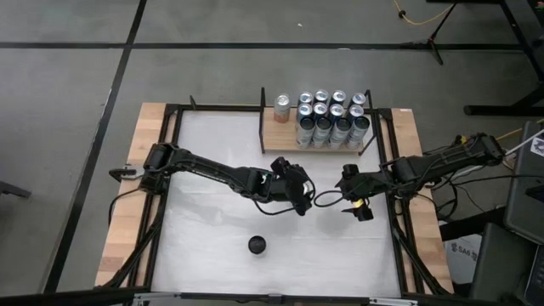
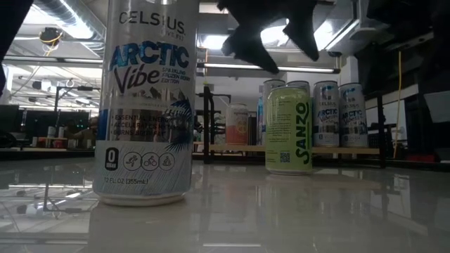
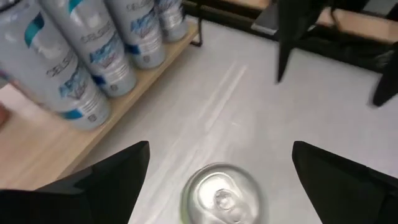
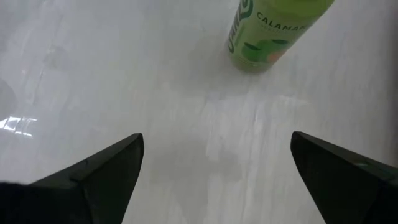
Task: Place canned beverage on shelf
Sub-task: Put the green soda can on the shelf
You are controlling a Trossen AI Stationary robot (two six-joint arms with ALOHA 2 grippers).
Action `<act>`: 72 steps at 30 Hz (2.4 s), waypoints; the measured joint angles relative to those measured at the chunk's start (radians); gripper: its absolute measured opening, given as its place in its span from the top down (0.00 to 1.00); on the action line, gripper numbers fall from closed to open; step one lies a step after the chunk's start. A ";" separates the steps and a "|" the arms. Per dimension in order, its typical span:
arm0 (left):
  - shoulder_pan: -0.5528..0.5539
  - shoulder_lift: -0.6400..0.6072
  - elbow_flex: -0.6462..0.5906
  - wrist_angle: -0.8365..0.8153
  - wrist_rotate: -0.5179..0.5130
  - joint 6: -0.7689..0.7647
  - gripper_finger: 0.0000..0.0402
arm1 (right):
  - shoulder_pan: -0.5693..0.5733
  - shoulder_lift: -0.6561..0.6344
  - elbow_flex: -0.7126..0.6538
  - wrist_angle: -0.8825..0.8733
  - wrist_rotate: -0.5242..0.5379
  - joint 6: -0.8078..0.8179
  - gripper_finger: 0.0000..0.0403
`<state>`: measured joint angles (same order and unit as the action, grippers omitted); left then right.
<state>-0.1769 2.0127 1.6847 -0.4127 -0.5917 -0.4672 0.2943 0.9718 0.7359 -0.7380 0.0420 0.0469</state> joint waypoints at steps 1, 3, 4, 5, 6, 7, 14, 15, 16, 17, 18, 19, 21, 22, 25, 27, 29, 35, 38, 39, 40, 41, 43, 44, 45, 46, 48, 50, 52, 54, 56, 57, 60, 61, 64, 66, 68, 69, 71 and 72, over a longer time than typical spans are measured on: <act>0.003 0.007 -0.001 -0.002 -0.003 -0.003 0.04 | 0.000 0.001 0.000 0.002 0.000 0.000 0.02; 0.009 0.012 -0.001 -0.003 -0.006 -0.023 0.04 | 0.000 0.003 0.000 0.011 0.000 0.000 0.02; 0.011 0.012 -0.001 -0.014 -0.007 -0.036 0.04 | 0.000 0.004 0.000 0.010 0.000 0.000 0.02; 0.014 0.014 -0.001 -0.017 -0.008 -0.052 0.04 | 0.000 0.007 0.000 0.012 0.000 0.000 0.02; 0.015 0.021 0.000 -0.013 -0.010 -0.062 0.04 | 0.000 0.008 0.000 0.013 0.000 0.000 0.02; 0.016 0.024 0.000 -0.012 -0.011 -0.072 0.04 | 0.000 0.008 0.000 0.011 0.000 0.000 0.02; 0.013 0.051 0.000 -0.020 -0.004 -0.140 0.04 | 0.000 0.008 0.000 0.019 -0.001 0.000 0.02; 0.013 0.058 0.000 -0.015 0.001 -0.153 0.04 | 0.000 0.008 0.000 0.023 0.000 0.000 0.02; 0.013 0.061 0.000 -0.019 0.004 -0.161 0.04 | 0.000 0.008 0.000 0.028 0.000 0.000 0.02; 0.013 0.062 -0.001 -0.025 0.007 -0.168 0.04 | 0.000 0.008 0.000 0.033 0.000 0.000 0.02; 0.013 0.066 -0.001 -0.023 0.007 -0.177 0.04 | 0.000 0.008 0.000 0.039 0.000 0.000 0.02; 0.013 0.072 0.000 -0.016 0.005 -0.186 0.04 | 0.000 0.008 0.001 0.040 0.000 0.000 0.02; 0.013 0.076 0.000 -0.024 0.008 -0.189 0.04 | 0.000 0.008 0.001 0.038 0.000 0.000 0.02; 0.013 0.079 -0.001 -0.026 0.012 -0.189 0.04 | 0.000 0.008 0.001 0.039 0.000 0.000 0.02; 0.013 0.092 -0.001 -0.026 0.017 -0.197 0.04 | 0.000 0.008 0.001 0.038 0.000 0.000 0.02; 0.013 0.094 -0.001 -0.031 0.023 -0.204 0.04 | 0.000 0.008 0.001 0.038 0.000 0.000 0.02; 0.013 0.099 0.000 -0.026 0.026 -0.204 0.04 | 0.000 0.008 0.001 0.037 0.000 0.000 0.02; 0.012 0.111 -0.001 -0.033 0.036 -0.204 0.04 | 0.000 0.008 0.001 0.038 0.000 0.000 0.02; 0.012 0.111 -0.001 -0.030 0.036 -0.204 0.04 | 0.000 0.008 0.001 0.037 0.000 0.000 0.02; 0.012 0.111 -0.001 -0.028 0.036 -0.204 0.04 | 0.000 0.008 0.001 0.037 0.000 0.000 0.02; 0.012 0.111 -0.001 -0.026 0.036 -0.204 0.04 | 0.000 0.008 0.001 0.037 0.000 0.000 0.02; 0.012 0.111 -0.001 -0.023 0.034 -0.204 0.04 | 0.000 0.008 0.001 0.037 -0.001 0.000 0.02; 0.012 0.111 -0.001 -0.008 0.032 -0.204 0.04 | 0.000 0.008 0.001 0.037 -0.001 0.000 0.02; 0.012 0.111 -0.001 -0.003 0.031 -0.204 0.04 | 0.000 0.008 0.001 0.037 -0.001 0.000 0.02; 0.012 0.111 -0.001 0.001 0.030 -0.204 0.04 | 0.000 0.008 0.001 0.037 -0.001 -0.001 0.02; 0.012 0.111 -0.001 0.002 0.029 -0.204 0.04 | 0.000 0.008 0.001 0.037 -0.001 0.000 0.02; 0.012 0.111 -0.001 0.001 0.029 -0.204 0.04 | 0.000 0.008 0.001 0.037 -0.001 -0.001 0.02; 0.012 0.111 -0.001 0.002 0.029 -0.204 0.04 | 0.000 0.008 0.001 0.037 -0.001 0.000 0.02; 0.013 0.111 -0.001 0.002 0.029 -0.214 0.04 | 0.000 0.008 0.001 0.037 -0.001 0.000 0.02; 0.013 0.111 -0.001 0.002 0.028 -0.239 0.04 | 0.000 0.008 0.001 0.037 -0.001 0.000 0.02; 0.013 0.111 -0.001 0.002 0.028 -0.263 0.04 | 0.000 0.008 0.001 0.037 -0.001 -0.001 0.02; 0.013 0.111 -0.001 0.002 0.028 -0.275 0.04 | 0.000 0.008 0.001 0.037 -0.001 -0.001 0.02; 0.013 0.111 -0.001 0.000 0.028 -0.307 0.04 | 0.000 0.008 0.001 0.037 -0.001 0.000 0.02; 0.013 0.111 -0.001 -0.005 0.027 -0.315 0.04 | 0.000 0.008 0.001 0.037 -0.001 0.000 0.02; 0.013 0.111 -0.001 -0.036 0.021 -0.343 0.04 | 0.000 0.008 0.001 0.037 -0.001 0.000 0.02; 0.013 0.111 -0.001 -0.056 0.019 -0.367 0.04 | 0.000 0.008 0.001 0.037 -0.001 -0.001 0.02; 0.013 0.111 -0.001 -0.060 0.015 -0.371 0.04 | 0.000 0.008 0.001 0.037 -0.001 -0.001 0.02; 0.013 0.111 -0.001 -0.062 0.013 -0.372 0.04 | 0.000 0.008 0.001 0.037 -0.001 -0.001 0.02; 0.012 0.111 -0.001 -0.063 0.011 -0.373 0.04 | 0.000 0.008 0.001 0.037 -0.001 -0.001 0.02; 0.012 0.111 -0.001 -0.063 0.011 -0.373 0.04 | 0.000 0.008 0.001 0.037 -0.001 -0.001 0.02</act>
<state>-0.1646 2.1239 1.6840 -0.4755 -0.5812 -0.8398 0.2947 0.9798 0.7364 -0.7011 0.0414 0.0463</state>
